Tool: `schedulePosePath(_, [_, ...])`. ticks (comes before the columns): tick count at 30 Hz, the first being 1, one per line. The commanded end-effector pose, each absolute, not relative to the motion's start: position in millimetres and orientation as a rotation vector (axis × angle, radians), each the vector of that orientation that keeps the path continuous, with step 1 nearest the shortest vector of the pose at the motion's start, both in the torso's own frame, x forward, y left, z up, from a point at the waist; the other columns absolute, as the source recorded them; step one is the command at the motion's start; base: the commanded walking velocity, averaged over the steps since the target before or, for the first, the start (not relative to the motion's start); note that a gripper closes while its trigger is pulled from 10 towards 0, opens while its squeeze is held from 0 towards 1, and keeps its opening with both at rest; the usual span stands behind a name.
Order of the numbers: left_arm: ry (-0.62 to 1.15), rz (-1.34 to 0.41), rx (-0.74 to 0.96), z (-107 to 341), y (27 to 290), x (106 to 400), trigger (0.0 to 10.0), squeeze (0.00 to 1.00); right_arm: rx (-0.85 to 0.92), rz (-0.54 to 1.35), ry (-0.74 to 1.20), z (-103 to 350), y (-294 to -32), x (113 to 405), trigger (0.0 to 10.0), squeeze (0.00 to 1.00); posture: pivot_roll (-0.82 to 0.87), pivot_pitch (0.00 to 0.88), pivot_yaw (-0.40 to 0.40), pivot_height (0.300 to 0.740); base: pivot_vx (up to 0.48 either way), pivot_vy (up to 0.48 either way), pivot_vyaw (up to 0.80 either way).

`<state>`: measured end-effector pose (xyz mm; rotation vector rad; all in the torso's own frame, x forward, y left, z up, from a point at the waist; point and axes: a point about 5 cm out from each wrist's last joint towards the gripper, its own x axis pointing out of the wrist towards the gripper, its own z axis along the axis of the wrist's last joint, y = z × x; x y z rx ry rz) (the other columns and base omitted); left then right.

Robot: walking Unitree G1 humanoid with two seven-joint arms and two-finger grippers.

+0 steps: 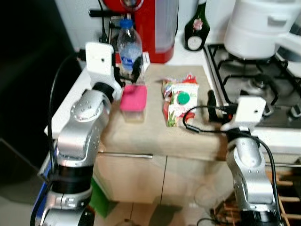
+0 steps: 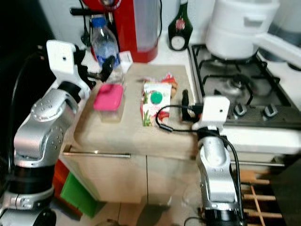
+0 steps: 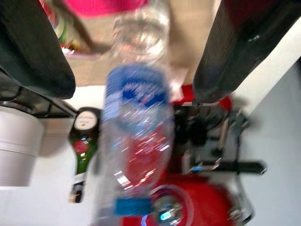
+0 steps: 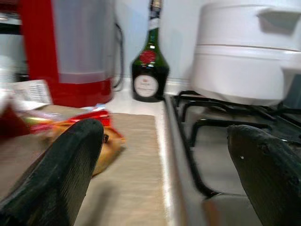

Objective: Restocking fridge

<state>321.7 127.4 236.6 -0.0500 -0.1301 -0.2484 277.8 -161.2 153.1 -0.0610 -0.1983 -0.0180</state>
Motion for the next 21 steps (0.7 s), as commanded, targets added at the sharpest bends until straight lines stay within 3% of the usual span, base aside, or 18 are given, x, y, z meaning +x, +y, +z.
schedulePosePath(1, [-0.121, -0.236, -0.069, 240.9, 128.1, 320.8, 10.0, 0.00, -0.078, 0.013, -0.210, 159.1, -157.1, 277.4, 10.0, 0.10, 0.00, 0.000, -0.001, 0.740, 0.000, 0.000, 0.00])
schedulePosePath(11, [-0.023, -0.311, -0.025, 232.3, 95.2, 322.2, 10.0, 0.00, -0.097, 0.047, -0.210, 162.5, -154.3, 287.9, 10.0, 0.10, 0.01, 0.000, -0.037, 0.740, 0.000, 0.000, 0.00])
schedulePosePath(21, [-0.019, -0.262, 0.099, 232.5, 91.4, 334.6, 10.0, 0.00, -0.086, 0.044, -0.210, 159.5, -148.8, 290.4, 10.0, 0.10, 0.00, 0.000, -0.013, 0.740, 0.000, 0.000, 0.00])
